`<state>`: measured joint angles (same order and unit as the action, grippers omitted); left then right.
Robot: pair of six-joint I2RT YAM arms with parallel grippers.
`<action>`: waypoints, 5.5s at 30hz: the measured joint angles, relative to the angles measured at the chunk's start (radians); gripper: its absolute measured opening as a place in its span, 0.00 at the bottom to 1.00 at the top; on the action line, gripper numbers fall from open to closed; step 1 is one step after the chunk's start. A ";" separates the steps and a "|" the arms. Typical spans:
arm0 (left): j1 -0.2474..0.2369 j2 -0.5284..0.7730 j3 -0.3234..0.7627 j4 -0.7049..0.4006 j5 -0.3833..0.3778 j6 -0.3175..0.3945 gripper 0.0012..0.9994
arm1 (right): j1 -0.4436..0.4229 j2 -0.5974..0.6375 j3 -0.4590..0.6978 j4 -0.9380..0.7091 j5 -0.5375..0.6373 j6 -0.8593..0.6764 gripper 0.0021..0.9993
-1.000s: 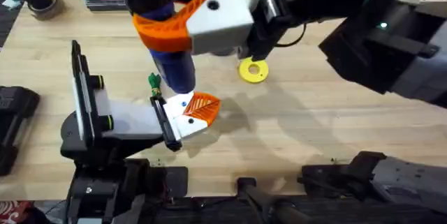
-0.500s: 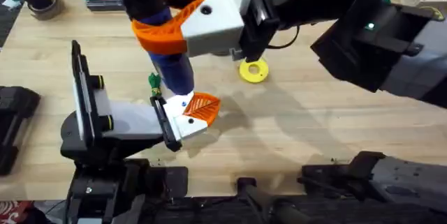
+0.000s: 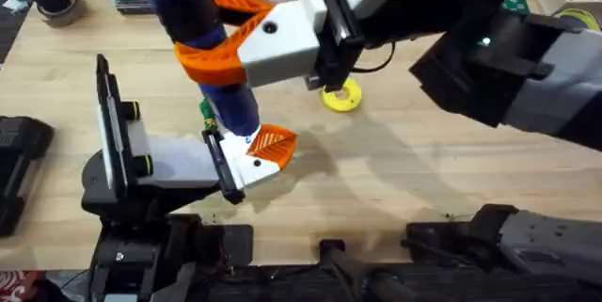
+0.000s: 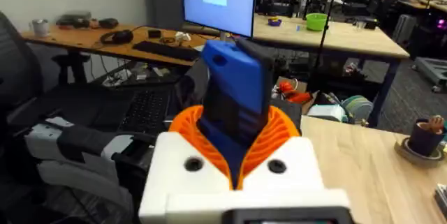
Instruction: Pick up the gripper from the table and insert it into the empty holder that is missing its gripper. Then pick up a screw, insert it into the mounting hole, and use the screwdriver to tighten it. Finally, clean up the table by picking up the vegetable and placing it into the bucket.
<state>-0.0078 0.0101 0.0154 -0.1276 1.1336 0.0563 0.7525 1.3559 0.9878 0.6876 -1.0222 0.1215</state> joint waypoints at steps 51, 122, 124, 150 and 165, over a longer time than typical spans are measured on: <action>0.000 0.000 0.000 0.000 0.000 0.000 0.00 | 0.004 0.039 -0.050 0.127 0.000 0.013 0.02; 0.000 0.000 0.000 0.000 0.000 0.000 0.00 | 0.017 0.055 0.093 0.036 -0.033 0.025 0.02; 0.000 0.000 0.000 0.000 0.000 0.000 0.00 | 0.017 0.055 0.093 0.016 -0.039 0.003 0.02; 0.000 0.000 0.000 0.000 0.000 0.000 0.00 | 0.006 0.055 0.069 0.013 -0.048 -0.040 0.02; 0.000 0.000 0.000 0.000 0.000 0.000 0.00 | -0.016 0.055 0.069 0.013 -0.086 -0.040 0.02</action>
<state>-0.0078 0.0101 0.0154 -0.1273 1.1336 0.0563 0.7369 1.4110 1.0565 0.7010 -1.1085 0.0820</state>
